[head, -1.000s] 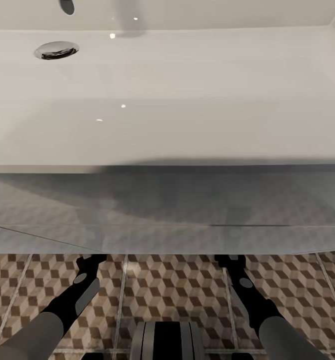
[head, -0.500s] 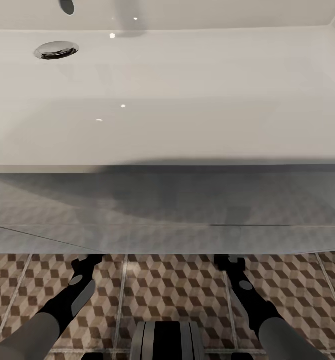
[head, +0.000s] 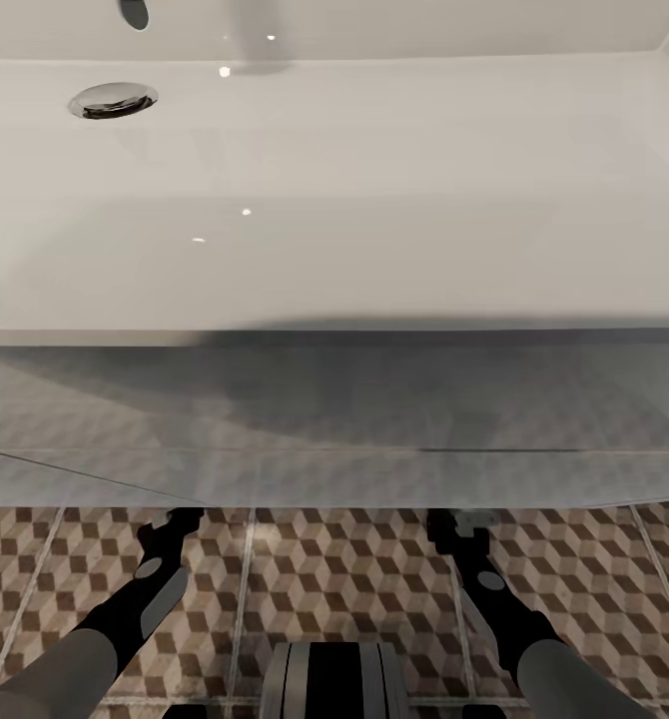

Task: Take the four mousetraps from the cabinet in the bathroom and place them on the bathroom floor. Make sure all four end up on the same floor surface, and ensure that at least two of them are either under or directly next to the same bathroom sink.

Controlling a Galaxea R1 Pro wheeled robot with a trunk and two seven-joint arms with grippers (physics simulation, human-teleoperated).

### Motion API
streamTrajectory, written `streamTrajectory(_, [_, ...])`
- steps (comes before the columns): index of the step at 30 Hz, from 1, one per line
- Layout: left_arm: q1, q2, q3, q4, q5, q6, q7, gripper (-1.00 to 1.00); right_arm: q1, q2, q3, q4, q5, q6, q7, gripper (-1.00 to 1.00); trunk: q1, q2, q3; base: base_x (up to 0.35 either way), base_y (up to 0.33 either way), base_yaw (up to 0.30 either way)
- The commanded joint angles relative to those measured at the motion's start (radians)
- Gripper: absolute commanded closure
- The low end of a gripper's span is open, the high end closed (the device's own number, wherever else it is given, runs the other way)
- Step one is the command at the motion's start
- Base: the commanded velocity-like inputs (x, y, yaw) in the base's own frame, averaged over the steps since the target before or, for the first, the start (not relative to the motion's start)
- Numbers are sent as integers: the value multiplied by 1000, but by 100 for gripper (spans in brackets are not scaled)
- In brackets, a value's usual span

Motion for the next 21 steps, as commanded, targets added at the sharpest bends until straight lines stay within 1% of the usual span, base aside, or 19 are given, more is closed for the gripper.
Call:
streamTrajectory(1, [-1,1,-9,3,4,-10,11,100,0,0,0,1,1,-3,-1,100,0,0,-1,0,0,0])
streamTrajectory(7, [-1,1,-9,27,4,-44,11,100,0,0,0,2,1,-4,-1,100,0,0,-1,0,0,0])
streamTrajectory(21, [-1,0,-10,33,5,-52,11,100,0,0,-1,-1,7,-5,-1,100,0,0,-1,0,0,0])
